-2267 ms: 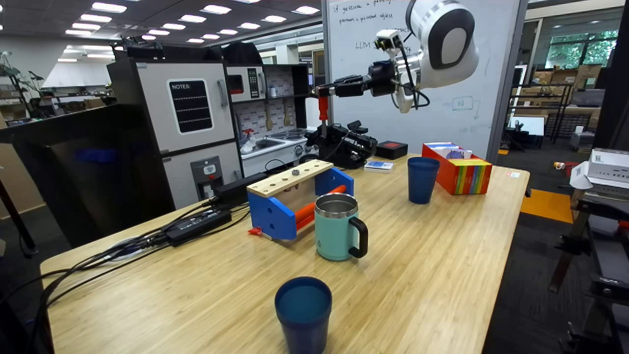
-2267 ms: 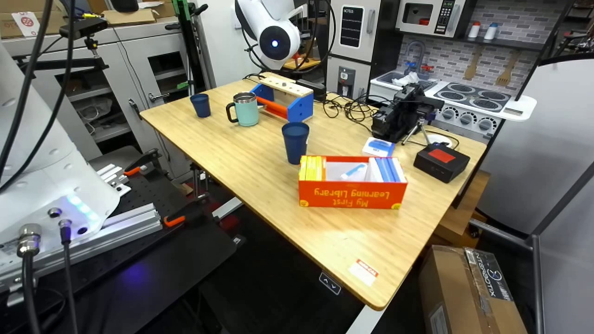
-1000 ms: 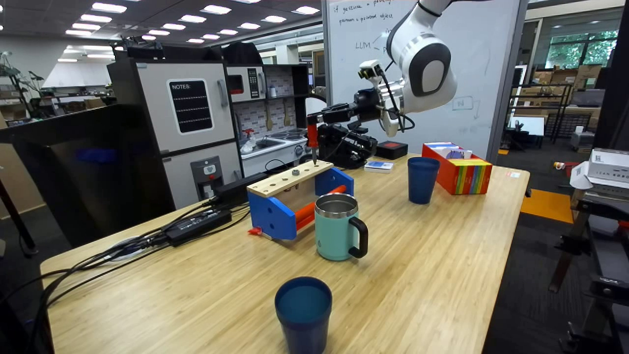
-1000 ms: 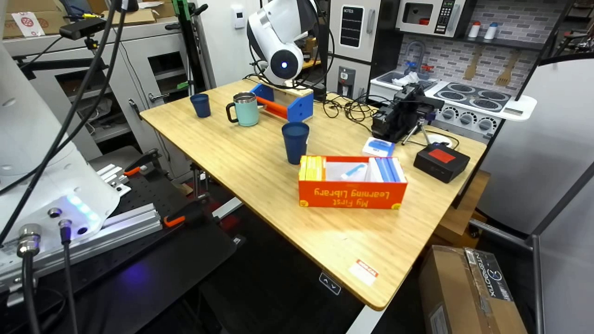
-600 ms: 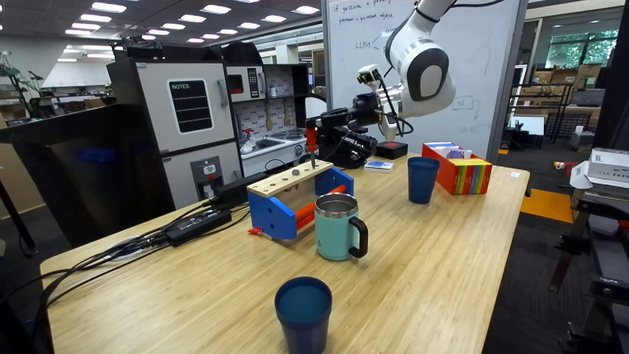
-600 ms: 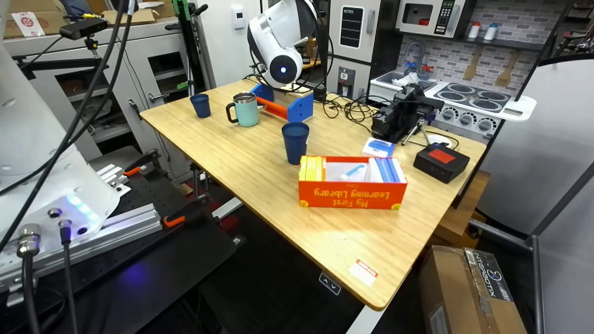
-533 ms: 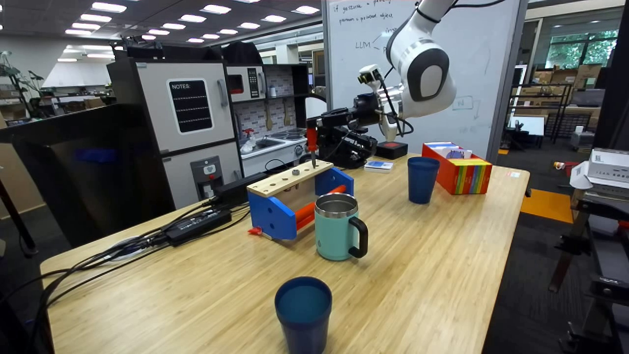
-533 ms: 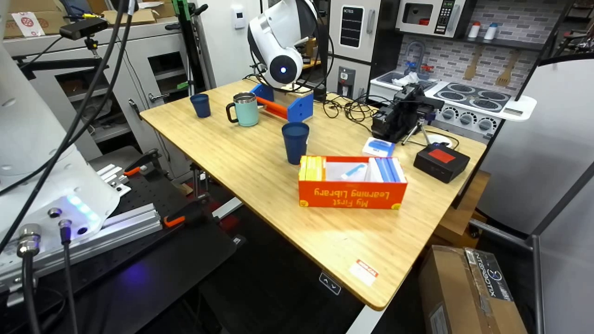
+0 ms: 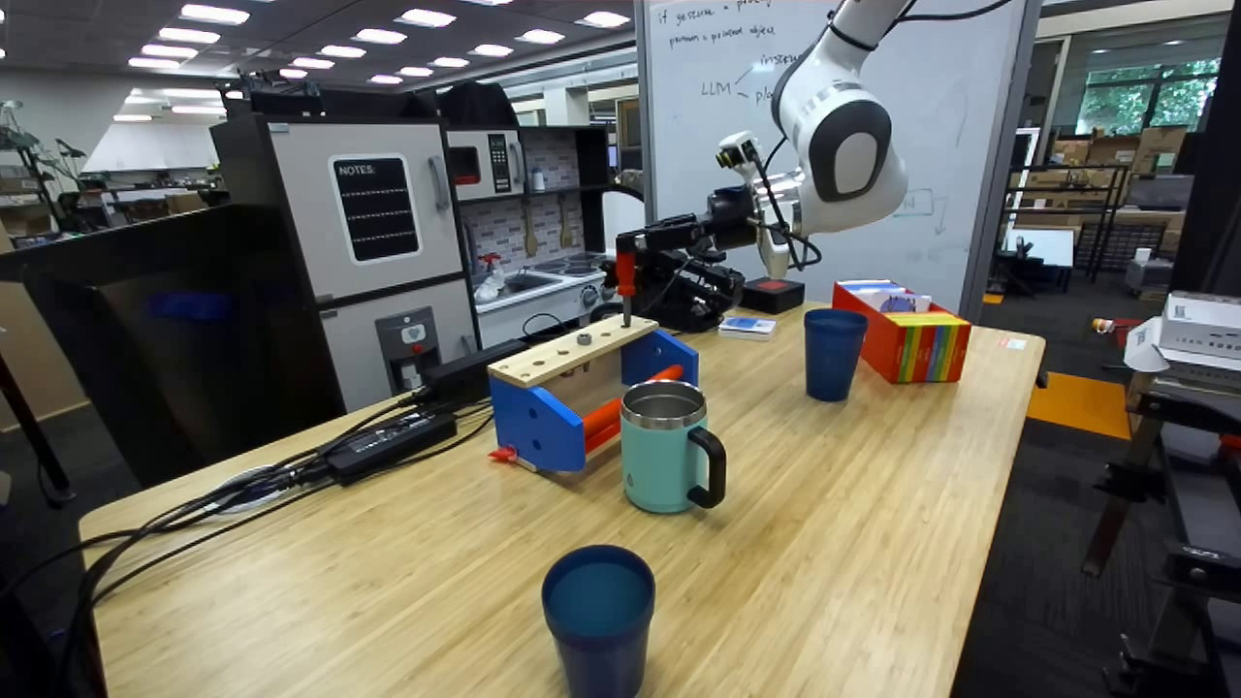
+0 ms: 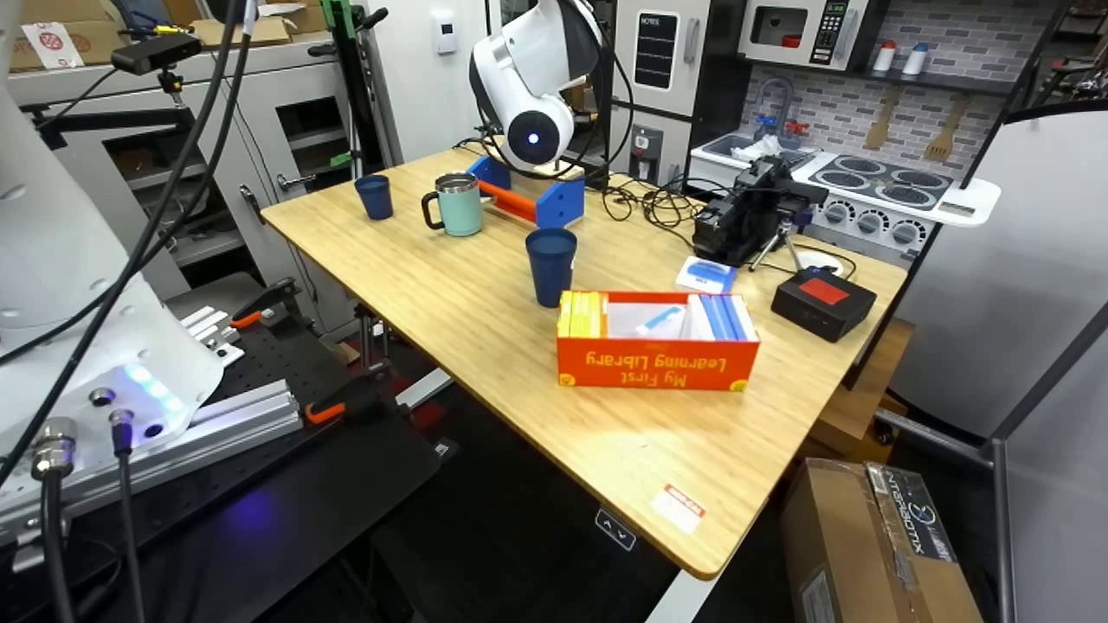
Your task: Put the screw driver in the tool box
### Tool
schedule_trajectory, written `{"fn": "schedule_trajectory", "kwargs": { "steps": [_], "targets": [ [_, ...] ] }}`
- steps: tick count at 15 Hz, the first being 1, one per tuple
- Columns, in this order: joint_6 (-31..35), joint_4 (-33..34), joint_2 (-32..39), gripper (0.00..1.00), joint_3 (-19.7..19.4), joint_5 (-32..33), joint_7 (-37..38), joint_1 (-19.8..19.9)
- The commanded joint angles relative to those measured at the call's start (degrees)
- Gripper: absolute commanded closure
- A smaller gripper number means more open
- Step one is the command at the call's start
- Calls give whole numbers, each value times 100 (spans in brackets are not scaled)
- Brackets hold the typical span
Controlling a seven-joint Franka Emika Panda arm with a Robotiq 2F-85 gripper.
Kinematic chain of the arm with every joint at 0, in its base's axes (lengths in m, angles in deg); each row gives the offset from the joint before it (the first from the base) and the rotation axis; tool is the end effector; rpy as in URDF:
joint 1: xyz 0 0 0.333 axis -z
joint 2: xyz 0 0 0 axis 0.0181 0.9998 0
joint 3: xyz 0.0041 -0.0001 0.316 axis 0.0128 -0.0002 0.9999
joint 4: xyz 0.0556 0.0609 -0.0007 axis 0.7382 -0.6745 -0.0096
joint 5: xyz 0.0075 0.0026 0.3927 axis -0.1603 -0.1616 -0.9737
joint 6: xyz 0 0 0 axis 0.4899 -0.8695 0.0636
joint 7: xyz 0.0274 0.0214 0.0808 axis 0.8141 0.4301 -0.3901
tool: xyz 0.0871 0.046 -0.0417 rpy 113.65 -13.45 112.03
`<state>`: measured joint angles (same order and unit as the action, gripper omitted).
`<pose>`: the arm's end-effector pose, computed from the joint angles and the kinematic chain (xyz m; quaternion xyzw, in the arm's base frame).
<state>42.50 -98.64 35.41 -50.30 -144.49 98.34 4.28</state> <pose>0.6211 -0.0399 0.1629 -0.2489 0.7312 0.2033 0.6017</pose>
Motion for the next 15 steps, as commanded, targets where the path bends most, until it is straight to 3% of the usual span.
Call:
{"fn": "schedule_trajectory", "kwargs": {
  "steps": [1,13,14,15],
  "targets": [
    [7,196,153,93,31,-25,-15,48],
    [26,427,411,93,137,33,103,-2],
    [30,436,430,46,139,25,104,2],
    [32,438,443,45,144,9,106,6]
  ]
}}
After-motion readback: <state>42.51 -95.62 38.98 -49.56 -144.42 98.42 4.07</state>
